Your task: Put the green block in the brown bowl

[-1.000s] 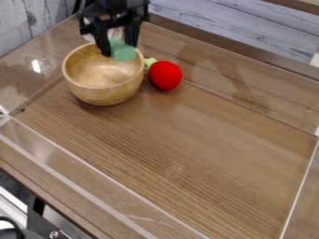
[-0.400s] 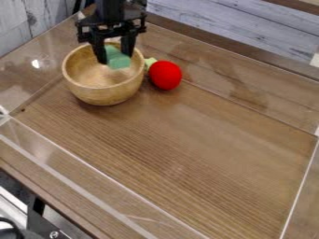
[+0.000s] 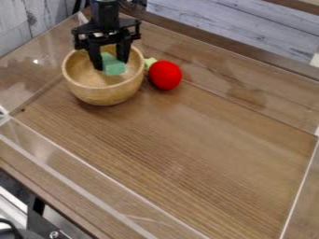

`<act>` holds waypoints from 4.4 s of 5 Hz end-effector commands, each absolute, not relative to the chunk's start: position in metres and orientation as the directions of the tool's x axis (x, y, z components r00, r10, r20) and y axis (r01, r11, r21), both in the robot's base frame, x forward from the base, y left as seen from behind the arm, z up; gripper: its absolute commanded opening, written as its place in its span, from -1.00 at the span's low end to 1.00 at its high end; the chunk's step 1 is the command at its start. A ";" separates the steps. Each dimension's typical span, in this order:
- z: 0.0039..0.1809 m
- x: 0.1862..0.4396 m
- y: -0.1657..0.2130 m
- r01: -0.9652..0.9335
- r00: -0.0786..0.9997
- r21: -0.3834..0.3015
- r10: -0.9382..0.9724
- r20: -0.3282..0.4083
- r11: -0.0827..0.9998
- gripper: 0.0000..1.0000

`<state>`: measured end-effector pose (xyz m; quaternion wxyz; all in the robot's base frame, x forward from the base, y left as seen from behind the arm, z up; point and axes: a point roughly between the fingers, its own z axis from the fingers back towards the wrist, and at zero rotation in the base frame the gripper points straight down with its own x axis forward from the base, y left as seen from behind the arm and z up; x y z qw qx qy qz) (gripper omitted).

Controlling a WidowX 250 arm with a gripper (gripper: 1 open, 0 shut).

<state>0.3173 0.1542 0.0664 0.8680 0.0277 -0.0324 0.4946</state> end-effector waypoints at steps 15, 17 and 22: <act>0.122 0.335 0.184 -0.886 0.463 0.011 0.886 0.012 0.463 -1.00; 0.111 0.337 0.181 -0.888 0.459 0.036 0.888 0.014 0.459 1.00; 0.100 0.353 0.169 -0.908 0.414 0.067 0.910 0.006 0.413 1.00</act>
